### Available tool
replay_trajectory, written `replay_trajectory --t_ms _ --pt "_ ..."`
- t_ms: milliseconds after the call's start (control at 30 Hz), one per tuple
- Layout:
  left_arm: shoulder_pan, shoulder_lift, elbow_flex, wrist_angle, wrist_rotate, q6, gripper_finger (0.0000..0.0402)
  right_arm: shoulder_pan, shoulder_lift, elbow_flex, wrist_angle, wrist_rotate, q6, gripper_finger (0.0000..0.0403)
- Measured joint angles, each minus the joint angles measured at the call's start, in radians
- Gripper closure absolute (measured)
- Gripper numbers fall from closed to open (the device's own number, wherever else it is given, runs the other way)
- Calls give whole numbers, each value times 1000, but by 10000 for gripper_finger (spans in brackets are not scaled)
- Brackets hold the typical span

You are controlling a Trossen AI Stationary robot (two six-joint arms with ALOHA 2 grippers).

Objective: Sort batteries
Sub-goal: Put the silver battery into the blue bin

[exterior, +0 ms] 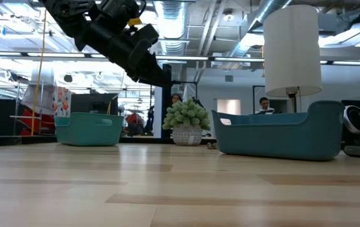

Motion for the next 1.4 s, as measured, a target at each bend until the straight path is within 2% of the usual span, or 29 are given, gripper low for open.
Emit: replay_trajectory --t_ms 333,500,633,700,933,1067,1133,1233,1400 --pt "0 0 0 38 9 -46 258 -197 -1 159 -210 328 -337 359" --pt "15 0 0 56 11 -28 258 -336 -37 169 -134 409 -615 359" --pt "39 0 43 8 15 -11 258 -464 -118 108 32 406 -837 359" --pt "51 14 84 -31 23 4 258 -530 -166 62 107 362 -916 359" --pt "85 151 262 -207 86 89 258 -705 -346 -177 337 190 -1023 359" --pt "106 264 354 -272 94 156 258 -725 -417 -275 393 147 -1021 358" --pt "122 315 397 -277 129 172 258 -725 -436 -313 433 143 -1020 354" --pt "152 387 464 -321 198 180 256 -725 -442 -348 480 111 -1020 347" --pt "188 499 578 -429 253 211 236 -724 -417 -388 503 88 -1020 342"
